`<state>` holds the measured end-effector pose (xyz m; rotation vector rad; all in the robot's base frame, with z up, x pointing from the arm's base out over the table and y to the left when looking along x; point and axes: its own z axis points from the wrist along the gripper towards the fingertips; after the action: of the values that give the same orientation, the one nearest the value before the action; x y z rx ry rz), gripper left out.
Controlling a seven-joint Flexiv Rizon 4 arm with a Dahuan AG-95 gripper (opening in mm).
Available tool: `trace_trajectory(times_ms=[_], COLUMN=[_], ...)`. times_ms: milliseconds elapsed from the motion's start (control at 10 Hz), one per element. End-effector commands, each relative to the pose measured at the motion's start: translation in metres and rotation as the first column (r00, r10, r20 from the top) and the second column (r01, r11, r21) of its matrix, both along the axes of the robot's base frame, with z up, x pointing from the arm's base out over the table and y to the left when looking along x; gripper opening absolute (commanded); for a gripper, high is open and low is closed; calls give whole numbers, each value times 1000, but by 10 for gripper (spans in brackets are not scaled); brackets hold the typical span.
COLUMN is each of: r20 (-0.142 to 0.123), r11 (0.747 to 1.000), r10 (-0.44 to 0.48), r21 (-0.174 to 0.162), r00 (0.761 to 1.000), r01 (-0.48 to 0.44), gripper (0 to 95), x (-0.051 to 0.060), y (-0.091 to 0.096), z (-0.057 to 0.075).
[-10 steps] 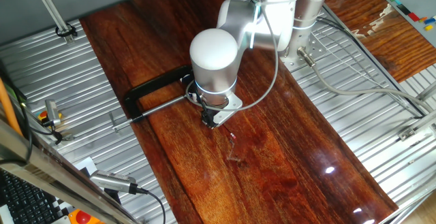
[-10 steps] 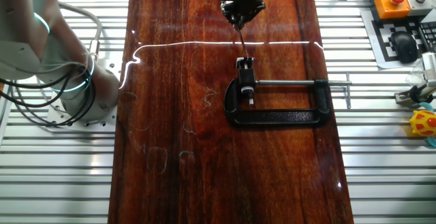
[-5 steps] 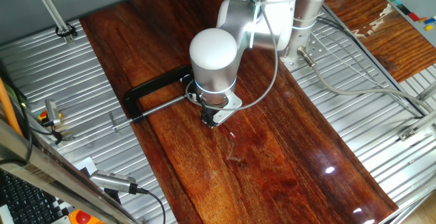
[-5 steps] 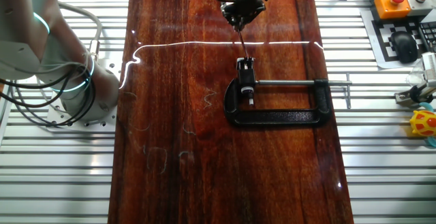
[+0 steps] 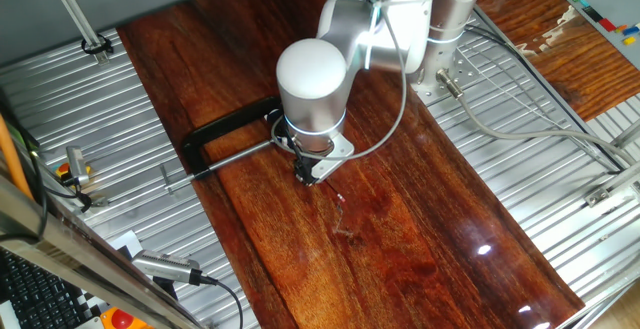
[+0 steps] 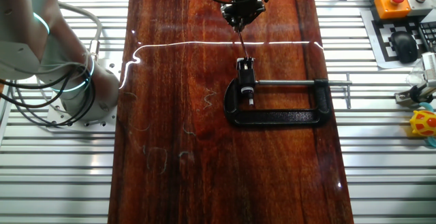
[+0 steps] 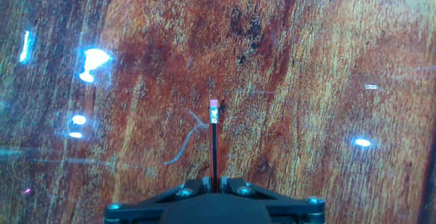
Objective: Insert the pencil into the pencil sharpener
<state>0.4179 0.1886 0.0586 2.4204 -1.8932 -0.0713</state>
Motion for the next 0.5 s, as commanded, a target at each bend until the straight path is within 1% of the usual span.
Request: trace_trajectory(times_ms=[100,500], r20=[-1,-2], r11=[1000,1000], r10=[1,-1], r21=[0,0], r00=[1000,1000], r01=[-1,1], gripper=[0,0], x=[0,-2], y=[0,1], z=[0,-2])
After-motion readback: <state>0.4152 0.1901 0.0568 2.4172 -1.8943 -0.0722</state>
